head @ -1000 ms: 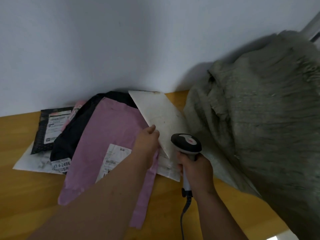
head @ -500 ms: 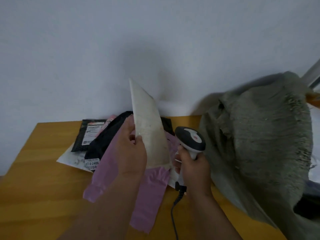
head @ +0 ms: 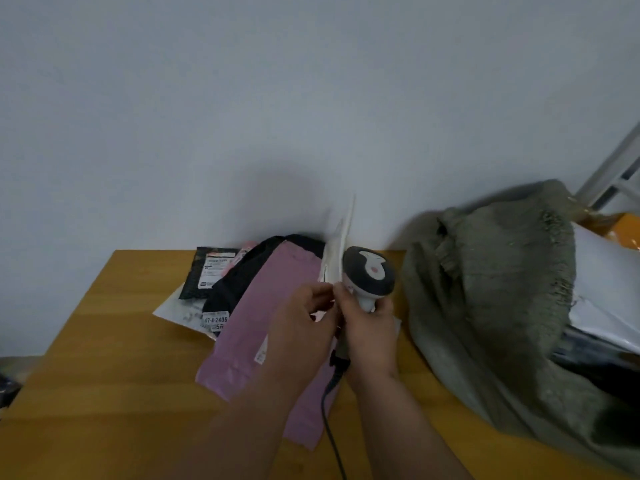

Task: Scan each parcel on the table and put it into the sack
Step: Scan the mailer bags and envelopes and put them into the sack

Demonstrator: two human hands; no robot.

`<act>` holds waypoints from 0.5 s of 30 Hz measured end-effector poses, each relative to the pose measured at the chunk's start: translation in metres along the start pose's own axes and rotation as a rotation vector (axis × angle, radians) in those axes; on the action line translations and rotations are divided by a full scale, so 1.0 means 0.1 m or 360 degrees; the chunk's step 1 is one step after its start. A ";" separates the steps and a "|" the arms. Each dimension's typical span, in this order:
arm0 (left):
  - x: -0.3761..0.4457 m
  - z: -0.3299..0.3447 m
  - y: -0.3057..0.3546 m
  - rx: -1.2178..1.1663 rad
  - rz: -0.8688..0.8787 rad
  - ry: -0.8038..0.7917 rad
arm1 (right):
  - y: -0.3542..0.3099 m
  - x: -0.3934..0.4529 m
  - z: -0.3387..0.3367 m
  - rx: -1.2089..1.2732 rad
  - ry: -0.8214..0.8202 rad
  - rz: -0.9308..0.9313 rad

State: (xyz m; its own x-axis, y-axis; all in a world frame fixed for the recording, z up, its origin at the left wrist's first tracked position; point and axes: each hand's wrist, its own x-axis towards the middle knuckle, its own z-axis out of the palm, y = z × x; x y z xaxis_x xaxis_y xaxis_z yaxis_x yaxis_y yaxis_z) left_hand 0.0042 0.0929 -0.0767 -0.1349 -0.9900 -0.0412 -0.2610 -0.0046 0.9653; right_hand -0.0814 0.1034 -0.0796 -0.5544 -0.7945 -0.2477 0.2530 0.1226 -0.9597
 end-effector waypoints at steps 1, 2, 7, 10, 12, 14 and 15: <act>-0.02 -0.05 0.01 -0.0019 -0.0015 -0.0068 | 0.00 -0.02 0.01 0.0021 0.0028 0.0005; -0.05 -0.11 0.02 -0.0036 -0.0039 -0.0125 | 0.01 -0.04 0.03 0.0039 0.0058 0.0019; -0.15 -0.48 -0.02 -0.0267 -0.0229 -0.0129 | 0.14 -0.23 0.10 0.0123 0.0163 0.0079; -0.17 -0.78 -0.12 -0.0125 -0.0223 0.0201 | 0.15 -0.38 0.11 0.0192 0.0155 0.0105; -0.16 -0.99 -0.26 -0.0121 -0.0408 0.0286 | 0.10 -0.47 0.12 0.0246 0.0099 0.0099; -0.17 -1.17 -0.38 -0.0181 -0.0702 0.0247 | 0.06 -0.56 0.13 0.0324 0.0022 0.0101; -0.19 -1.24 -0.44 -0.0196 -0.0824 0.0192 | 0.05 -0.61 0.15 0.0382 -0.0012 0.0106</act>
State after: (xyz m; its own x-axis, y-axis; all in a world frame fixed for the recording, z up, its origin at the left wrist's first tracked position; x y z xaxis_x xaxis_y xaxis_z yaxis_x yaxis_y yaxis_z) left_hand 0.1368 0.0945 -0.0862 0.0939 -0.8631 -0.4962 -0.1496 -0.5050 0.8501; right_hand -0.0351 0.1435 -0.0670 -0.5247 -0.7938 -0.3075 0.4702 0.0308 -0.8820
